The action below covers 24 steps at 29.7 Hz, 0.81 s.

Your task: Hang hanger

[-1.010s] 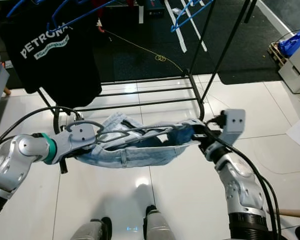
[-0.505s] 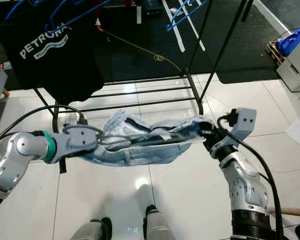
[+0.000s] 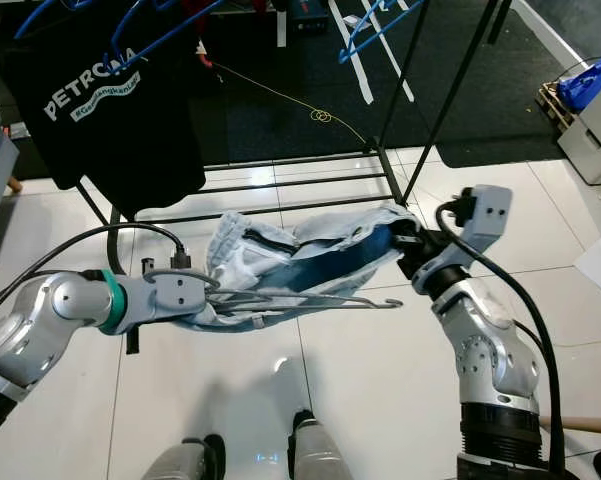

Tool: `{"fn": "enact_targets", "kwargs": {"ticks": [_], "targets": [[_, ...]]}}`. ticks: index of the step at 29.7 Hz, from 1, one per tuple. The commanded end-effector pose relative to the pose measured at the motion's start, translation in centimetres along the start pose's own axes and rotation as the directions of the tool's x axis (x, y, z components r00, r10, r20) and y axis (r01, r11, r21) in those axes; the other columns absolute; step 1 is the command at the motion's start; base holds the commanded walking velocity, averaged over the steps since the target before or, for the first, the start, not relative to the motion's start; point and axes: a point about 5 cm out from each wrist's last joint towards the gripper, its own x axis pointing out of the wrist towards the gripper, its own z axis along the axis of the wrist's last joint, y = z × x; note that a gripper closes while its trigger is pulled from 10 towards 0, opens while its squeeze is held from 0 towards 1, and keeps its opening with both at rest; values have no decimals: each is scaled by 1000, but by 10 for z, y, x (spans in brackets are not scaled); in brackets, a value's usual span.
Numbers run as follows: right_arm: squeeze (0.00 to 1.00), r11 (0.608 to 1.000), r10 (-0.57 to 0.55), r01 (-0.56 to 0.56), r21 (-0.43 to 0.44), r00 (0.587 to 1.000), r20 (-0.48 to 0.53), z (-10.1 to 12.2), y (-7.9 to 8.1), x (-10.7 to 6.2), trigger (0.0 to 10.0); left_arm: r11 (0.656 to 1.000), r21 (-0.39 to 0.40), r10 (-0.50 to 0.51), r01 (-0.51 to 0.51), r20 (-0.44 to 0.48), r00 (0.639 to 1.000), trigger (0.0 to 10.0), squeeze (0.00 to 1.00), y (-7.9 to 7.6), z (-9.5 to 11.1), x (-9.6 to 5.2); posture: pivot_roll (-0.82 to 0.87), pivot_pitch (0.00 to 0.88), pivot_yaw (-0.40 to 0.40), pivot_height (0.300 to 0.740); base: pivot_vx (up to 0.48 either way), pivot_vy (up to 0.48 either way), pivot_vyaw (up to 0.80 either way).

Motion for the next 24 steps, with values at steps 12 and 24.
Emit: {"fn": "enact_targets", "kwargs": {"ticks": [12,24], "targets": [[0,998,35,-41,-57,993,-115,-23,2,-18,0,984,-164,74,-76,-20,997,0,0,18,-23,-13,-48,142,77,740,0,0,0],[0,991,-118,108,-76,983,-138,-30,-32,-35,0,997,-69,10,-15,-76,997,0,0,10,-35,-21,-45,136,72,740,0,0,0]]}}
